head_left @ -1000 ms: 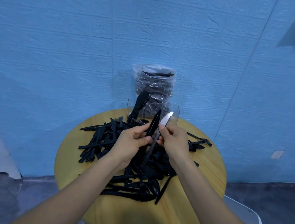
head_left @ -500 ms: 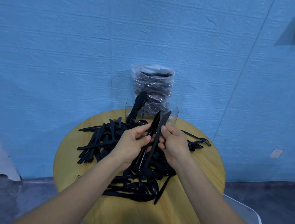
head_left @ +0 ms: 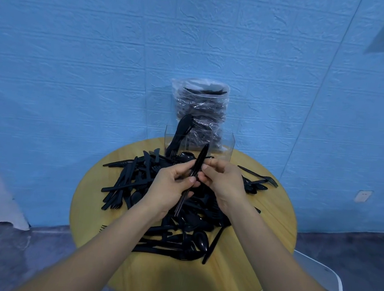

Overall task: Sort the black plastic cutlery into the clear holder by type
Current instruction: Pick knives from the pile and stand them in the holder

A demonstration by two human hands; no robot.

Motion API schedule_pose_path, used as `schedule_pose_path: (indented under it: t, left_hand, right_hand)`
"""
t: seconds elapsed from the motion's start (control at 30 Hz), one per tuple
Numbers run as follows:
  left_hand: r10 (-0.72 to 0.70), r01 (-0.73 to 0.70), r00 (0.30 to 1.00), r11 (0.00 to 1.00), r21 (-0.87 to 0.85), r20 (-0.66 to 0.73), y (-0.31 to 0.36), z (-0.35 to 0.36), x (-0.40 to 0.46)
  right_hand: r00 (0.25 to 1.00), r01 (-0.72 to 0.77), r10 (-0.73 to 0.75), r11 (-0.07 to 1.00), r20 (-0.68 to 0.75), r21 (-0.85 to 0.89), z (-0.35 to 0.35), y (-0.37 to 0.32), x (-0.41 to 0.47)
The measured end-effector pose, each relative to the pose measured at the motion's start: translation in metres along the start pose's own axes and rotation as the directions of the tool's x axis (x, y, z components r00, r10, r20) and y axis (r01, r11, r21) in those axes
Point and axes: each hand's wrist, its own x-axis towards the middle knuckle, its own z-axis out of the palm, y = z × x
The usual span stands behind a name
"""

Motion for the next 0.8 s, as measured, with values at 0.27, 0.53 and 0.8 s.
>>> schedule_pose_path:
  t: [0.27, 0.53, 0.8]
  left_hand:
    - [0.338, -0.278, 0.941, 0.742, 0.61, 0.018, -0.008, -0.01, -0.003]
    - [0.059, -0.054, 0.998, 0.915, 0.4, -0.002, -0.006, -0.017, -0.013]
    - [0.027, -0.029, 1.0, 0.788, 0.616, 0.012, -0.022, -0.043, -0.015]
  right_hand:
    - [0.999, 0.02, -0.029, 0.978, -0.04, -0.207, 0.011, -0.004, 0.007]
    - [0.998, 0.012, -0.03, 0.943, -0.048, -0.332, 0.017, 0.01, 0.009]
    - [0.992, -0.014, 0.045, 0.966, 0.114, -0.256, 0.038, 0.025, -0.003]
